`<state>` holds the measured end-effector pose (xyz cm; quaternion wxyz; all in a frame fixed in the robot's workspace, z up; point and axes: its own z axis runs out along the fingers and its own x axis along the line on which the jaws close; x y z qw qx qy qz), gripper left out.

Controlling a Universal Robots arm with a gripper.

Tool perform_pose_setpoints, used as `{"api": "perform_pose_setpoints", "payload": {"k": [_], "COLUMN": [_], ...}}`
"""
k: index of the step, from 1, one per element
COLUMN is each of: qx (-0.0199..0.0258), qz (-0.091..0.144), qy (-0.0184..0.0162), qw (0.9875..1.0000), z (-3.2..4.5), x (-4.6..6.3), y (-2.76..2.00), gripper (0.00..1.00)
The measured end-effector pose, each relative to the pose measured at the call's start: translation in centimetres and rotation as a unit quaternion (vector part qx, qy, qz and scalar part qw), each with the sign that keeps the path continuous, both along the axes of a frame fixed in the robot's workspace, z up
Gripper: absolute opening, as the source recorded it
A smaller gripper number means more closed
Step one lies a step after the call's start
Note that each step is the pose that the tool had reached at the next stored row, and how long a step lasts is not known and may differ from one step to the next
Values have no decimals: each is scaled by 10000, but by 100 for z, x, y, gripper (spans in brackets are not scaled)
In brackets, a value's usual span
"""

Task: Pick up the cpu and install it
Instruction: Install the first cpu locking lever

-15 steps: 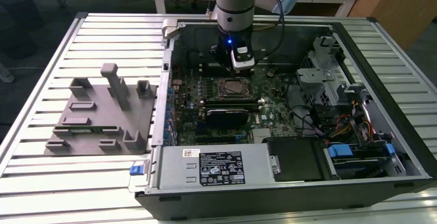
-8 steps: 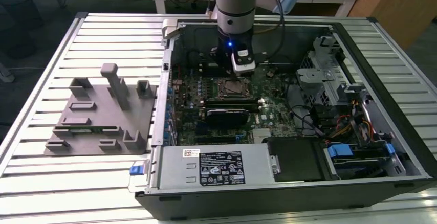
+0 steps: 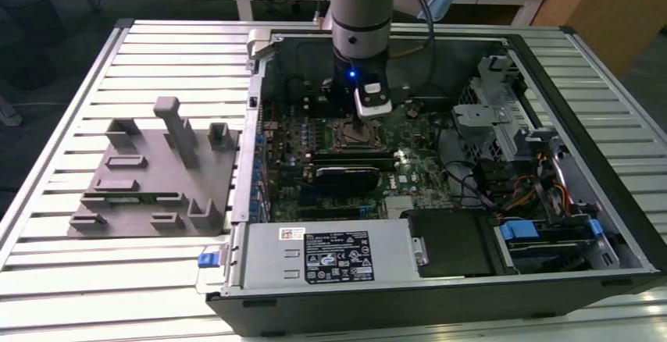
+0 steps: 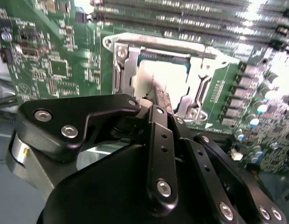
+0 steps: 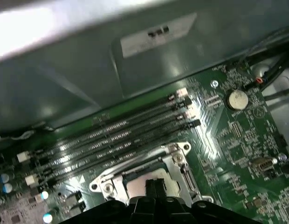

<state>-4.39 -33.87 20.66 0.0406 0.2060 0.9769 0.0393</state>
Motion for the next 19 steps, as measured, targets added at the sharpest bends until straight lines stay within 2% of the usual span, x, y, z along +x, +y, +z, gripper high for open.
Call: {"api": "perform_pose_setpoints", "payload": {"k": [2, 5, 6, 9, 12, 19], "qx": [-47, -145, -155, -156, -156, -153], "qz": [3, 13, 17, 24, 24, 27], "qy": [0, 0, 0, 0, 0, 0], "qw": [10000, 9999, 9999, 9999, 9999, 9999], "z": [0, 0, 1, 3, 37, 222], "x": [0, 0, 0, 0, 0, 0], "y": [-21, -42, -45, -46, -45, -46], "gripper": [11, 11, 11, 11, 11, 11]}}
